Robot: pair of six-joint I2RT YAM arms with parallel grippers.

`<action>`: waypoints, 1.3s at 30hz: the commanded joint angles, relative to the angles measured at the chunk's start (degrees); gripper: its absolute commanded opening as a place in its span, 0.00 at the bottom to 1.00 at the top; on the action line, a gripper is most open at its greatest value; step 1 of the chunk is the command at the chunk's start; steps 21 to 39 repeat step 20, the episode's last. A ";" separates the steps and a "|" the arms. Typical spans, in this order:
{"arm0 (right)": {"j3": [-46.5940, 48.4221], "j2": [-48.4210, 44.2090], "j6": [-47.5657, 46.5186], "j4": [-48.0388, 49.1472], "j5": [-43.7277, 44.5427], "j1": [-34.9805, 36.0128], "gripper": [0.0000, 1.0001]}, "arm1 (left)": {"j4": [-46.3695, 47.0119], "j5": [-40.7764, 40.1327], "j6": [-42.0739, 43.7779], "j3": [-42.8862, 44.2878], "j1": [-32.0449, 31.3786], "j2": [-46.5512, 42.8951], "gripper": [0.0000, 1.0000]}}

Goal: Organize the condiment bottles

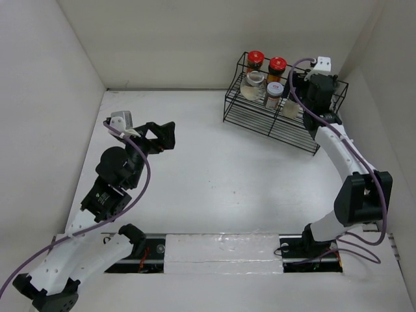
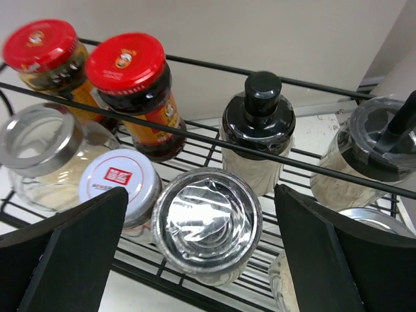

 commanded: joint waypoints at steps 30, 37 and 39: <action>-30.43 -38.14 4.94 -2.57 -6.22 26.75 1.00 | 2.25 9.54 1.07 0.39 0.13 -1.82 0.99; -30.43 -38.14 4.94 -2.57 -6.22 26.75 1.00 | 2.25 9.54 1.07 0.39 0.13 -1.82 0.99; -30.43 -38.14 4.94 -2.57 -6.22 26.75 1.00 | 2.25 9.54 1.07 0.39 0.13 -1.82 0.99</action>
